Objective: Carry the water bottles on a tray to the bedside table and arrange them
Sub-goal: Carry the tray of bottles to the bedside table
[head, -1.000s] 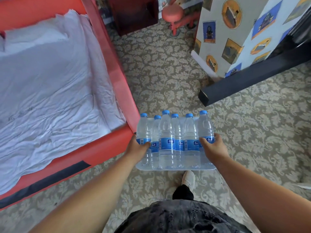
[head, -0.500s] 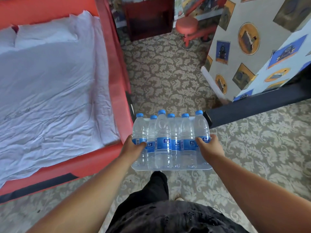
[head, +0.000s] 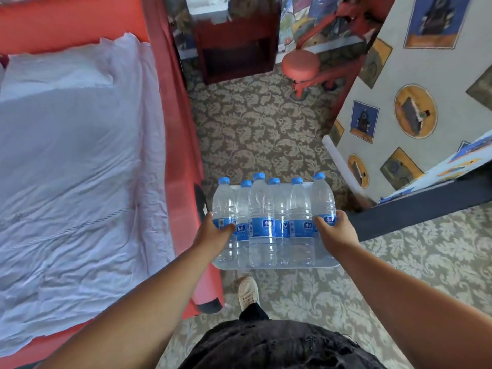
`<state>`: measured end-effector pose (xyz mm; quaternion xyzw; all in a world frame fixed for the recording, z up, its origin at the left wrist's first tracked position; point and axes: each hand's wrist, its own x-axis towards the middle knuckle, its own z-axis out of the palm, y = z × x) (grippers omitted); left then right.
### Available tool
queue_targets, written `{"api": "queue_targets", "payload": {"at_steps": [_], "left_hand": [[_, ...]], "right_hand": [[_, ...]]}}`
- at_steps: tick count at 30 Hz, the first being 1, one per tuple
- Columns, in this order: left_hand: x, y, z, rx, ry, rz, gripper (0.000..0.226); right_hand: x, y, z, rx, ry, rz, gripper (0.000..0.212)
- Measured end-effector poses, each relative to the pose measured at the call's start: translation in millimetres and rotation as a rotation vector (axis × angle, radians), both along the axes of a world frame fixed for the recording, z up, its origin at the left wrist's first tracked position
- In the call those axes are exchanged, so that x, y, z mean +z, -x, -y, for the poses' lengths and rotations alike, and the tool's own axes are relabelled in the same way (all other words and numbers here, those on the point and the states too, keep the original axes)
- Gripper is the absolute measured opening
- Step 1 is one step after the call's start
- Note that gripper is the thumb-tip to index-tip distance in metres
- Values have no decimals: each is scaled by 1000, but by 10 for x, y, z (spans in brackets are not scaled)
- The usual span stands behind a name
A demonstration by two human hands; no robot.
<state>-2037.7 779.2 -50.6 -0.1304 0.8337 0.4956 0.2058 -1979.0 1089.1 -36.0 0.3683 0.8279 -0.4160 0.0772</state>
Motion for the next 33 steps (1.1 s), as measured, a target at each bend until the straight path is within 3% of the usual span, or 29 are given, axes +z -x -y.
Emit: {"api": "queue_targets", "payload": {"at_steps": [8,20,33], "left_hand": [[79,1220,-207,2,11,-15,51],[99,2909,-1091,37,-12,-87,29],[16,4526,-1699,267,6,-11,33]], "right_hand": [[76,1202,-263,17,35,-6,51],[-7,3212,-1165,72,39,8,50],[-53,5292,-1795,197,41,1,40]]}}
